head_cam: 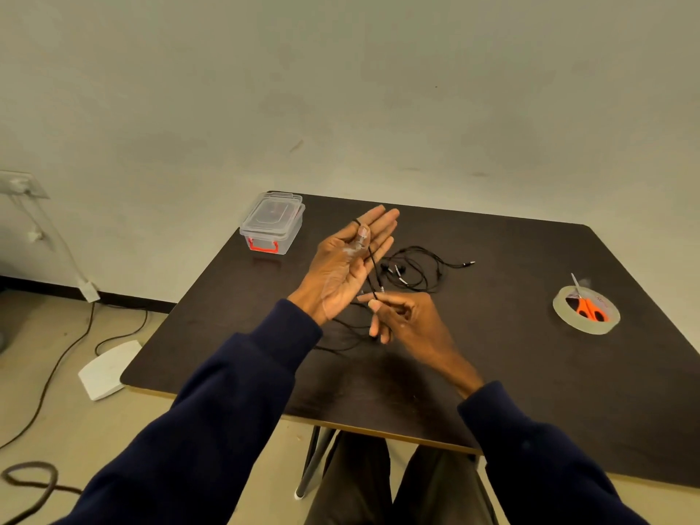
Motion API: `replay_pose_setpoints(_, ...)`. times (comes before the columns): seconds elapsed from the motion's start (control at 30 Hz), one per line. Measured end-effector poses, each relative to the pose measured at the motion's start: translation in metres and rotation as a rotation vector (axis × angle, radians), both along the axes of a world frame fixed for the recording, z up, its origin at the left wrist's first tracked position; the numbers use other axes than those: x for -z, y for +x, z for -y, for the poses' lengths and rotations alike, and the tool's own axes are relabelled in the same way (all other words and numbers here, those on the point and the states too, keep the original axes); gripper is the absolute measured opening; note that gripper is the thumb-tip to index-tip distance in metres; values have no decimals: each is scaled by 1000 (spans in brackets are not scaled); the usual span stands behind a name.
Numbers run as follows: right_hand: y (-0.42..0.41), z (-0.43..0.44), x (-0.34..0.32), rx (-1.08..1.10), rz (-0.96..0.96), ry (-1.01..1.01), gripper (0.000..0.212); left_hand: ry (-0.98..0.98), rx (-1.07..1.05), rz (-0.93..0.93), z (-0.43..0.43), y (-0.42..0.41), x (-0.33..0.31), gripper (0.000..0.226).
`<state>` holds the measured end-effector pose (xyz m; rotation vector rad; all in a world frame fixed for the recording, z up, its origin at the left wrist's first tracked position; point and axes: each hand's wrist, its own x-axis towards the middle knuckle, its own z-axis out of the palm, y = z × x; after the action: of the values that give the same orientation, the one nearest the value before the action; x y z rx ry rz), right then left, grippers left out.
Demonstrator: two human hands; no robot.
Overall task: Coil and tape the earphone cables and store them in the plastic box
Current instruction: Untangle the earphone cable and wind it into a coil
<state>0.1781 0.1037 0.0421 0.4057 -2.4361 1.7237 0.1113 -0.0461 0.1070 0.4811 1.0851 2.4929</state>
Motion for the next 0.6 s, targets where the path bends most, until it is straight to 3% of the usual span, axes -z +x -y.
replay_pose_setpoints(0.2, 14, -17, -30, 37, -131, 342, 18, -283, -167, -236, 12, -16, 11, 41)
replay_pose_setpoints(0.33, 9, -20, -51, -18, -175, 552, 19, -303, -138, -284, 10, -10, 10, 42)
replay_pose_setpoints(0.6, -11, -31, -94, 165, -431, 580, 11, -645, -4, -282, 4, 5, 9, 38)
